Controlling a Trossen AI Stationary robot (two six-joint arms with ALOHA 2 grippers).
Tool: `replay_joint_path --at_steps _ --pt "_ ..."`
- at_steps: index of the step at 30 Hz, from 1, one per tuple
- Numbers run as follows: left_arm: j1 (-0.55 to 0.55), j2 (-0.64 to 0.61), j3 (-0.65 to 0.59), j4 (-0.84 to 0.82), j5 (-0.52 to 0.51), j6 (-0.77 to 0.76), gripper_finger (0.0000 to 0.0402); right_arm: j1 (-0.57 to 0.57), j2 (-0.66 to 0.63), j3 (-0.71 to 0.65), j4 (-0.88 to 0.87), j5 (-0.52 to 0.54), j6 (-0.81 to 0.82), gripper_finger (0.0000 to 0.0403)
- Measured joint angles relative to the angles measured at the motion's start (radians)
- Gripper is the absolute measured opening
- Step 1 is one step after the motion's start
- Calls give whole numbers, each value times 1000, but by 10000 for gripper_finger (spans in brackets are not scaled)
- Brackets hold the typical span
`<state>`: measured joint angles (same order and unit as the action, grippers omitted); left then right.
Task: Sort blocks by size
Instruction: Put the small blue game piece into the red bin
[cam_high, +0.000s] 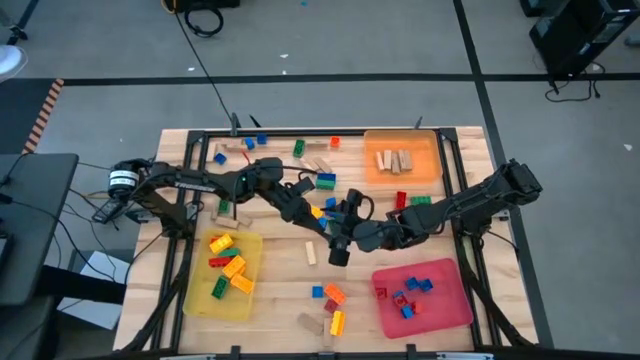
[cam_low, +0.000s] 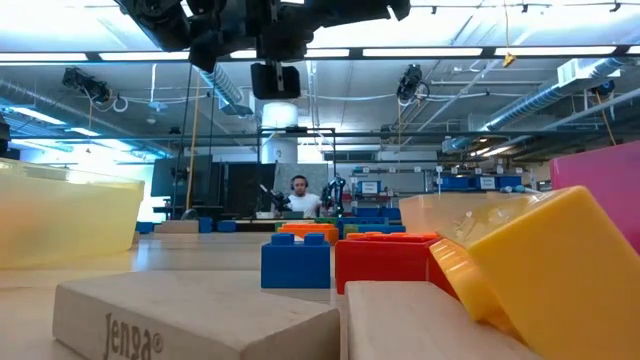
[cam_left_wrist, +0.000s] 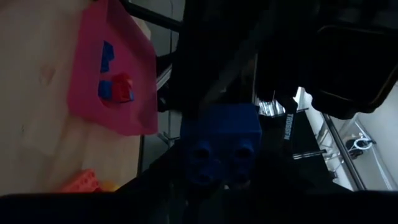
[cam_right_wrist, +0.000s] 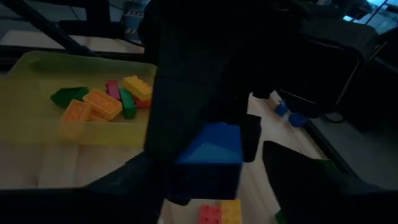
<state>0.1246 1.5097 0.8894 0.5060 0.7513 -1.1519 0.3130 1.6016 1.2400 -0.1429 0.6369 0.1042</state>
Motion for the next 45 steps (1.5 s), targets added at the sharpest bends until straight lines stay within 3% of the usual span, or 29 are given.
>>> replay_joint_path --at_steps 6,12,16,21,27,33,36,40,45 --pt "1 0 0 -4 -14 -1 158 -15 0 0 -3 -60 -3 157" --pt "0 -2 0 -21 -89 77 162 -16 -1 0 -18 -53 -11 155" --pt "0 -2 0 -26 -116 117 189 -17 -1 0 -20 -43 6 155" --pt "0 -2 2 -14 -223 205 224 -18 -7 0 -19 -2 15 163" --pt "1 0 2 59 -259 218 234 -17 -56 0 -111 42 111 161" --pt "13 1 1 93 -251 217 234 3 -138 0 -308 46 345 161" --pt "28 1 1 92 -247 216 234 24 -189 1 -449 20 584 161" --pt "46 1 1 92 -241 206 234 57 -242 1 -668 -133 934 161" --pt "52 1 1 88 -237 204 234 177 -241 1 -875 -330 1241 161"
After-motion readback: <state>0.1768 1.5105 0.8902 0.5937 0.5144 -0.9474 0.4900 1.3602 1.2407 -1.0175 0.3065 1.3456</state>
